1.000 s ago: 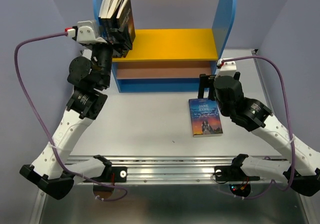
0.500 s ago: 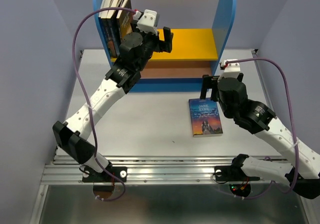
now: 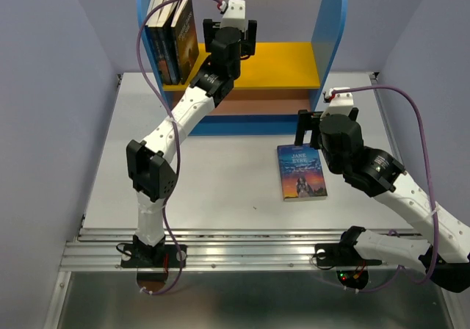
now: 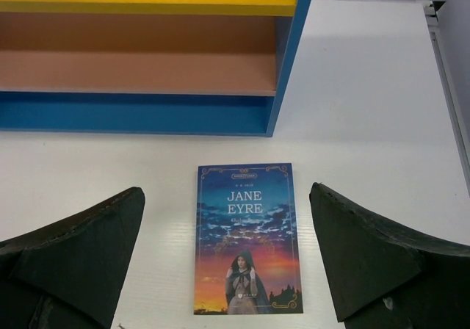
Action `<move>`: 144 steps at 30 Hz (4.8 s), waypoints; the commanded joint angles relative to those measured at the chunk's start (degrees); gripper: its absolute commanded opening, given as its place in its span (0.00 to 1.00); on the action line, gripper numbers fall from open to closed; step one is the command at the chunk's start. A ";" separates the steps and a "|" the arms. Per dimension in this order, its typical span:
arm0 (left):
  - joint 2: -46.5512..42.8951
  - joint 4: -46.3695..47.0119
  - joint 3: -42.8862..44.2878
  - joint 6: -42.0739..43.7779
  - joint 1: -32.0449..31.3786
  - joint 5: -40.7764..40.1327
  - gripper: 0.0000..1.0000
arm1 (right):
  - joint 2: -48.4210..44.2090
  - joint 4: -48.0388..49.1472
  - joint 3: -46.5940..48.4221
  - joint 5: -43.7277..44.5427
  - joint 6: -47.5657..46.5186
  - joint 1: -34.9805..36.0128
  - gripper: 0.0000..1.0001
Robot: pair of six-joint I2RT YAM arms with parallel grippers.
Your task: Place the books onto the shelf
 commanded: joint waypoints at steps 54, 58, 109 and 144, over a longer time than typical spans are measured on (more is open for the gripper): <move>-1.09 1.39 -1.11 -8.03 12.46 -6.44 0.99 | -0.14 2.72 0.74 2.35 1.67 0.10 1.00; -3.02 1.56 -1.73 -9.34 12.46 -4.15 0.99 | -0.06 2.64 0.74 2.26 1.76 0.10 1.00; -15.68 2.97 -3.14 -9.17 7.63 18.09 0.99 | -0.23 2.81 -0.14 0.42 2.37 0.10 1.00; -62.80 14.04 -69.47 -45.37 -12.66 31.63 0.99 | 2.49 9.48 -22.63 -30.69 14.50 -31.70 1.00</move>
